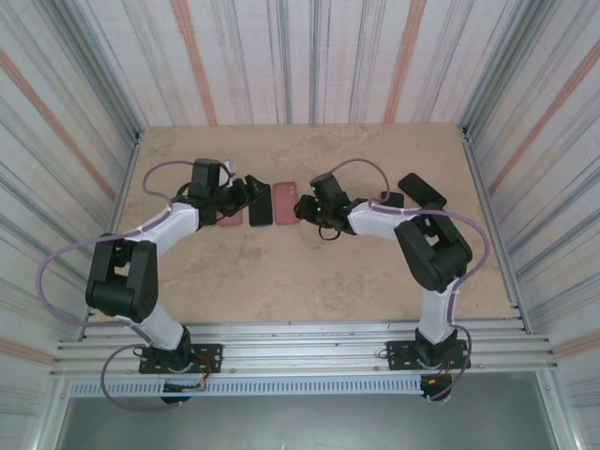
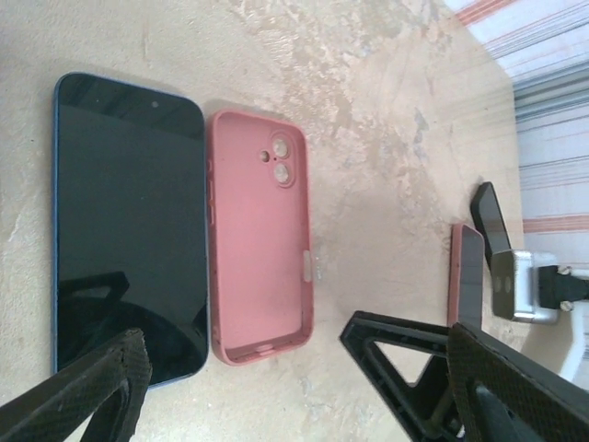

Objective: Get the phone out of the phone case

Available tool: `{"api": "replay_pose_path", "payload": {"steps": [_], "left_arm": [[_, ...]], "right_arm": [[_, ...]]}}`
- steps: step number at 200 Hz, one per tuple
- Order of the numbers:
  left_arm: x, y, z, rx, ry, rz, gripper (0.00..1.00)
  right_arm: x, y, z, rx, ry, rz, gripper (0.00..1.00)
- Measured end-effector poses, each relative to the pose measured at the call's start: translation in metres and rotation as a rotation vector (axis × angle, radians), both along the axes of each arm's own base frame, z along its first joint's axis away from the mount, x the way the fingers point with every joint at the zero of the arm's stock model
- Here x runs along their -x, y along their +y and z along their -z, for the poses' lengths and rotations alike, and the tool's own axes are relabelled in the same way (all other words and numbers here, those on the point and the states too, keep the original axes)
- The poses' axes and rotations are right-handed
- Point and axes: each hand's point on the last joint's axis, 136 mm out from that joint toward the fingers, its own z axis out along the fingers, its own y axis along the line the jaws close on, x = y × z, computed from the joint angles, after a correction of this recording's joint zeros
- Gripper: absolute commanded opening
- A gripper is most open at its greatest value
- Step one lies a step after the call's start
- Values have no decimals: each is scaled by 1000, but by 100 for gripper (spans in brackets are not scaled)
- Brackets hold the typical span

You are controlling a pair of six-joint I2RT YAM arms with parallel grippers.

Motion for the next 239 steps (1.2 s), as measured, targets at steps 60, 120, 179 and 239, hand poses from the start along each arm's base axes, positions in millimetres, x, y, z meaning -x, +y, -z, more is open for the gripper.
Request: {"api": "replay_pose_path", "payload": {"steps": [60,120,179,239], "left_arm": [[28,-18,-9,44,-9,96,99],[48,-50,-11,116,25,155,99],[52,-67,-22,178,24,176,99],[52,-68,-20,181,35,174,98]], "right_arm": [[2,-112,-51,226,-44,145,88],[24,-219,-26,452,113,227,97],[24,-254,0,494,199,207,96],[-1,-245,30,502,248,121,90]]}}
